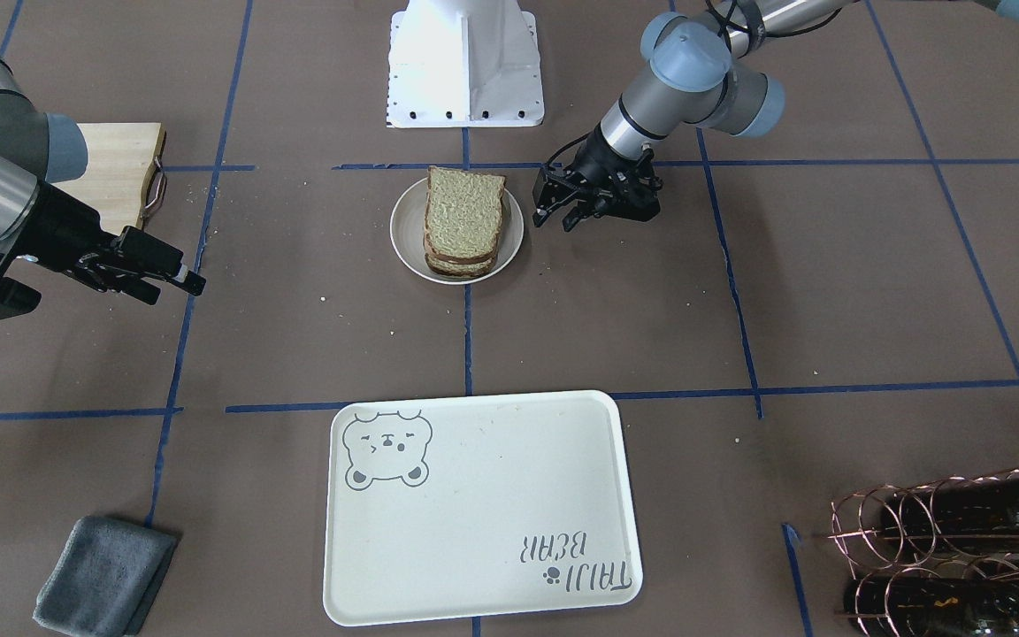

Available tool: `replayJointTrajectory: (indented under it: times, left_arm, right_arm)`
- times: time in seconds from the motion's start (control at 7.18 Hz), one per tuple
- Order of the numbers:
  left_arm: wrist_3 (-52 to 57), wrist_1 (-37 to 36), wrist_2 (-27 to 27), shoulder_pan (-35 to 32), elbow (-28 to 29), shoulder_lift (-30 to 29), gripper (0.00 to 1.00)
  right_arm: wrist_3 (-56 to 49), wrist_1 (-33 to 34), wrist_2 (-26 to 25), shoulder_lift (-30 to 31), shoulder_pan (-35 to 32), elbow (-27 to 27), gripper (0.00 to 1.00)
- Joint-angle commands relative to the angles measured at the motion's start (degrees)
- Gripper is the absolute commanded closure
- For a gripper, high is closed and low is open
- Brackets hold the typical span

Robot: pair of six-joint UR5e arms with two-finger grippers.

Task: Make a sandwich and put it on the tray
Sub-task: 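Grasp the white plate rim with the left gripper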

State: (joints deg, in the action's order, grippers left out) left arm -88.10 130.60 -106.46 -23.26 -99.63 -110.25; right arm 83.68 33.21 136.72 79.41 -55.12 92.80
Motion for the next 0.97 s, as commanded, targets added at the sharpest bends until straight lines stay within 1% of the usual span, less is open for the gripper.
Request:
replayJointTrajectory:
  times: [0.0,0.14,0.42,0.56,0.84]
  left_arm:
    - [-1.8,-0.2,1.8,3.1,0.3,-0.8,0.50]
    - [-1.8,-0.2,2.7,3.5,0.3,-1.1,0.54]
    - [-1.8,-0.2,2.8,3.9,0.8,-1.7,0.63]
    - [-1.8,-0.2,2.8,3.9,0.9,-2.1,0.65]
    - [-1.8,-0.2,2.8,3.9,3.3,-4.5,0.67]
  right_arm:
    - [0.0,0.0,-0.1,0.0,0.1,0.0,0.00]
    - [0.0,-0.1,-0.1,0.0,0.1,0.1,0.00]
    - [0.0,-0.1,-0.1,0.2,0.0,0.1,0.00]
    - [0.0,-0.1,-0.1,0.3,0.0,0.1,0.00]
    - [0.0,-0.2,-0.1,0.6,0.0,0.1,0.00]
